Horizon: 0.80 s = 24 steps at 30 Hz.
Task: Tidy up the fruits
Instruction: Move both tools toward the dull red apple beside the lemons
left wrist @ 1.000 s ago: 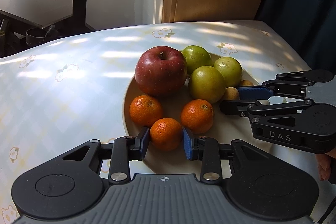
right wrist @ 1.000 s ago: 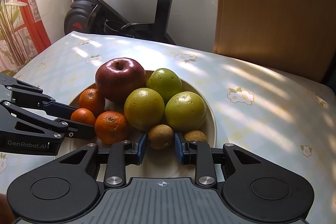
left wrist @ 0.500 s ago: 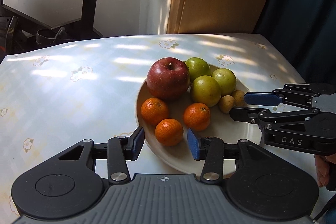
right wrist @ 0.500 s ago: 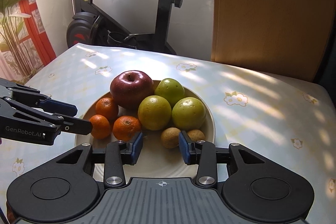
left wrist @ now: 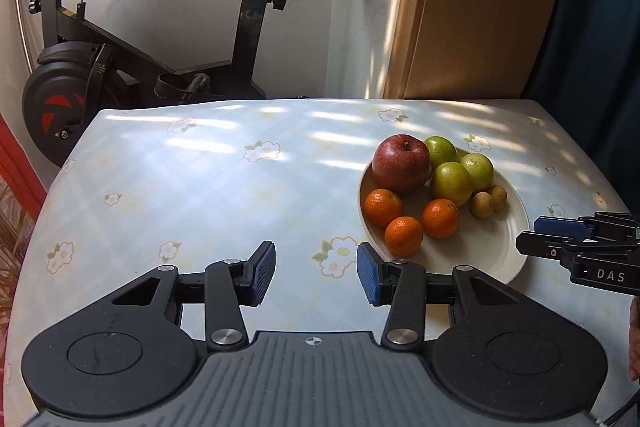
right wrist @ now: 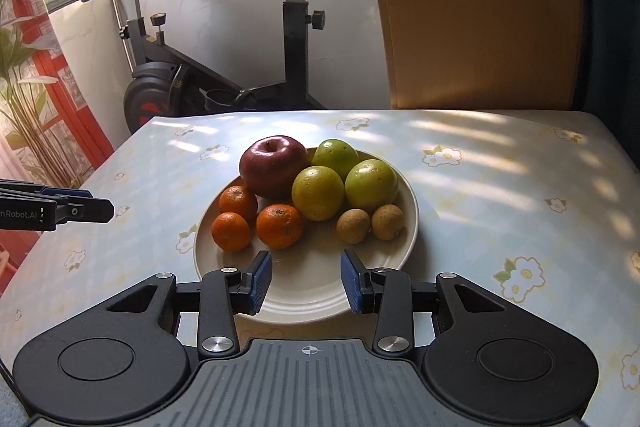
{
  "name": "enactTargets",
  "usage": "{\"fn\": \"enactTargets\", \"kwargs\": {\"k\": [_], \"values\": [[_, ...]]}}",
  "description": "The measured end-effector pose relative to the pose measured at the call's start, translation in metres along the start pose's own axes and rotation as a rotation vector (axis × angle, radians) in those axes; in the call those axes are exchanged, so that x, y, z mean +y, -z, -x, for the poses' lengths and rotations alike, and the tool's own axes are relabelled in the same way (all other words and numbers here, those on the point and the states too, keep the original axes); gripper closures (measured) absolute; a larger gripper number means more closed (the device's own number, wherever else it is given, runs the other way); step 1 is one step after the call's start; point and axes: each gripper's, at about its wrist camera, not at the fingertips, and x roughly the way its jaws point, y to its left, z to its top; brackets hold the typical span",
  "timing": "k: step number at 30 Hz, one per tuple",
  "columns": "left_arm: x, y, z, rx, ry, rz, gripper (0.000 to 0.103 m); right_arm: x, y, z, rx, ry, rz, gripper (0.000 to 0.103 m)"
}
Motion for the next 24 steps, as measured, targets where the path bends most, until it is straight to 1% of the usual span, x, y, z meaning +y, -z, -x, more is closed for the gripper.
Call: {"fn": "enactTargets", "kwargs": {"k": [2, 5, 8, 10, 15, 19, 24], "values": [[0.001, 0.004, 0.009, -0.026, -0.016, -0.009, 0.056, 0.006, 0.005, 0.004, -0.004, -0.010, -0.005, 0.068], [0.004, 0.011, 0.024, -0.067, -0.006, 0.002, 0.056, 0.015, 0.010, 0.008, -0.012, -0.015, -0.014, 0.068], [0.002, 0.016, 0.032, -0.066, -0.031, -0.029, 0.056, 0.023, 0.013, 0.015, -0.029, -0.017, -0.025, 0.068], [0.003, 0.021, 0.039, -0.077, -0.034, -0.051, 0.056, 0.029, 0.016, 0.019, -0.042, -0.012, -0.027, 0.068], [0.006, 0.037, 0.049, -0.078, -0.003, -0.034, 0.056, 0.041, 0.030, 0.029, -0.056, -0.019, -0.049, 0.068], [0.006, 0.051, 0.056, -0.098, -0.002, -0.029, 0.056, 0.051, 0.040, 0.035, -0.061, 0.004, -0.014, 0.068], [0.006, 0.064, 0.061, -0.107, 0.027, 0.008, 0.056, 0.059, 0.051, 0.044, -0.069, 0.001, 0.002, 0.068]]}}
